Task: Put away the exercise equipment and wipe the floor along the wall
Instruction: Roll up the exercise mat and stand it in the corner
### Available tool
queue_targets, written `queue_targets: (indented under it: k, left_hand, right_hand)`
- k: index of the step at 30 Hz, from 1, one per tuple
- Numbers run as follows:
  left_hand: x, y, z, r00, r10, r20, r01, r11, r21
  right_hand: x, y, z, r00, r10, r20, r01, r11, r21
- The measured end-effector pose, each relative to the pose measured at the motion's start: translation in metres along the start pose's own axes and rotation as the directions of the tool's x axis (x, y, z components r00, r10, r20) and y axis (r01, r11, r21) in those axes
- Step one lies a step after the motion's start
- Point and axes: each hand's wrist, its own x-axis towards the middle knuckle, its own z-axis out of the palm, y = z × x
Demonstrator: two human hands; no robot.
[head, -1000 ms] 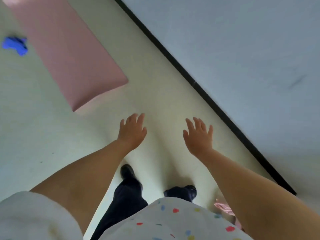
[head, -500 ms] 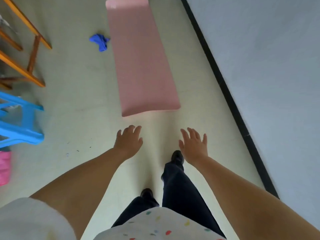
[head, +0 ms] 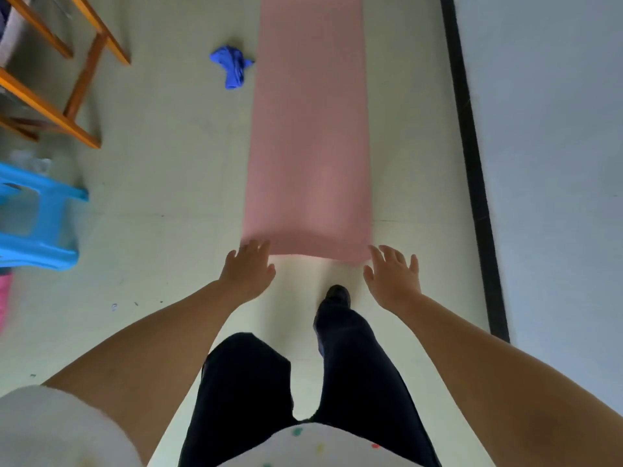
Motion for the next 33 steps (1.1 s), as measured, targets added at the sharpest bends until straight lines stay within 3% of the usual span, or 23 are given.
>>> queue_targets:
  k: [5,8,12,17,20,23,25,29,33]
  left_hand:
    - [0.111,-0.008,0.035,0.999,0.038,0.029,-0.038,0.999,0.002]
    - [0.201,-0.023,0.099,0.994,0.059,0.095,-0.063,0.997,0.038]
    - [0.313,-0.04,0.207,0.96,0.165,0.227,-0.195,0.974,0.117]
    - [0.419,-0.056,0.344,0.917,0.234,0.322,-0.279,0.955,0.098]
    - [0.454,-0.064,0.403,0.904,0.261,0.338,-0.333,0.926,0.177]
    - [0.482,-0.078,0.419,0.869,0.364,0.334,-0.443,0.875,0.197]
    - [0.494,-0.079,0.41,0.856,0.389,0.34,-0.436,0.897,0.069]
    - [0.496,-0.065,0.389,0.895,0.31,0.322,-0.313,0.949,-0.042]
    - [0.511,-0.079,0.383,0.854,0.338,0.396,-0.324,0.94,-0.103]
  right_hand:
    - [0.118,0.005,0.028,0.997,-0.015,0.079,0.015,1.0,0.009]
    - [0.206,0.0,0.091,0.992,-0.063,0.113,0.064,0.998,-0.006]
    - [0.316,-0.006,0.198,0.983,-0.069,0.17,0.075,0.997,-0.026]
    - [0.436,0.003,0.321,0.909,-0.295,0.293,0.34,0.933,-0.116]
    - [0.478,0.014,0.379,0.858,-0.353,0.373,0.451,0.866,-0.218]
    - [0.493,0.019,0.404,0.805,-0.373,0.461,0.533,0.797,-0.285]
    - [0.501,0.018,0.398,0.796,-0.356,0.489,0.544,0.775,-0.323]
    - [0.504,0.011,0.382,0.837,-0.323,0.442,0.44,0.877,-0.192]
    - [0.521,0.015,0.381,0.859,-0.299,0.415,0.337,0.941,-0.021]
